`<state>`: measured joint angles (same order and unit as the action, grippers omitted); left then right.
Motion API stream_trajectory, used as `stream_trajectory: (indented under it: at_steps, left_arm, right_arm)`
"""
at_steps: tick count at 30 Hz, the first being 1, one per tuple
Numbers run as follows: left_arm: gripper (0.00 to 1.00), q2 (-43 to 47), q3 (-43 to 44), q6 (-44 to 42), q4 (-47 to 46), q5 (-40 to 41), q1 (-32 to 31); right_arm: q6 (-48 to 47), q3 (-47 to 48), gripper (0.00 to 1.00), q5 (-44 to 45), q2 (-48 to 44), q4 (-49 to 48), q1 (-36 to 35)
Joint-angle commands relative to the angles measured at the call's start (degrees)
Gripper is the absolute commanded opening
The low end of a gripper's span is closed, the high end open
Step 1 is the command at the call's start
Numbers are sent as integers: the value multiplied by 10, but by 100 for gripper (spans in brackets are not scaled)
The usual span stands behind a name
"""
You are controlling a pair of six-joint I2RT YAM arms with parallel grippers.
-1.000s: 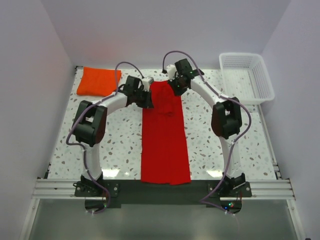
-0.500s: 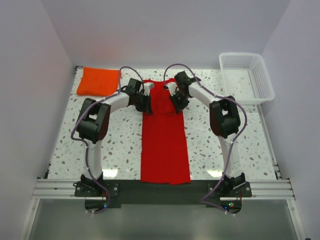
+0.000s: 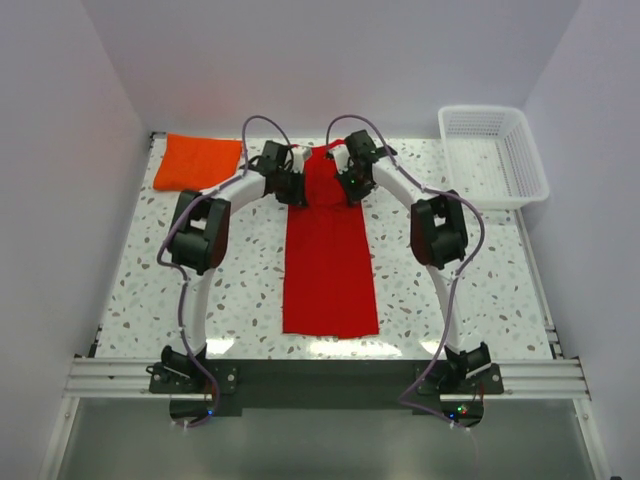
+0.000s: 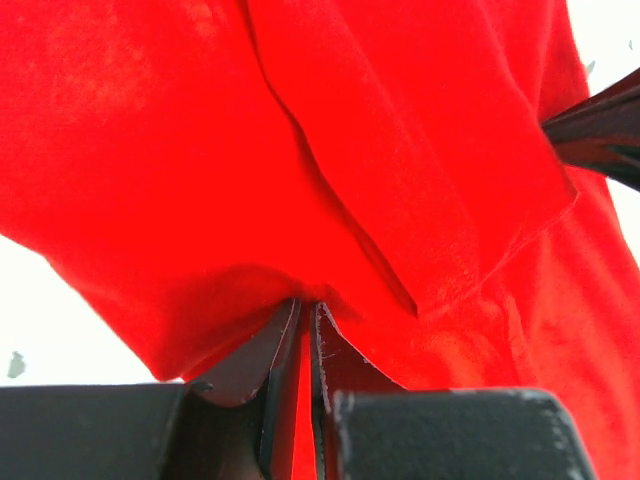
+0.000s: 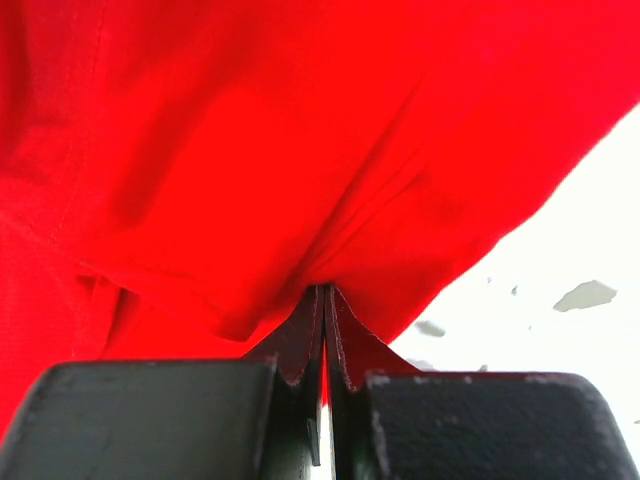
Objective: Fold and stack the t-shirts
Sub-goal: Fold the tshirt
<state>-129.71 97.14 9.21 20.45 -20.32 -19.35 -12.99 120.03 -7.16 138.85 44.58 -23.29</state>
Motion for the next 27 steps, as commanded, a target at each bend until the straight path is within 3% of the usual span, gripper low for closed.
stream_trajectory:
  at_steps: [1,9,14,18,24,27]
  left_arm:
    - [13,-34,15,-15,14,71,20]
    - [14,-70,86,-24,33,85,41]
    - [16,-66,91,-35,35,78,41]
    - [18,-53,85,-45,36,58,41]
    - [28,52,34,-86,-14,-26,41]
    - [34,111,1,-117,-29,-89,40]
  right_arm:
    - [0,38,1,49,48,-34,6]
    - [14,128,4,49,102,-16,8]
    - [21,101,8,36,79,-39,8]
    - [31,98,18,12,62,-38,8]
    - [21,72,36,-42,-29,-36,9]
    - [-22,25,37,-56,-79,-27,11]
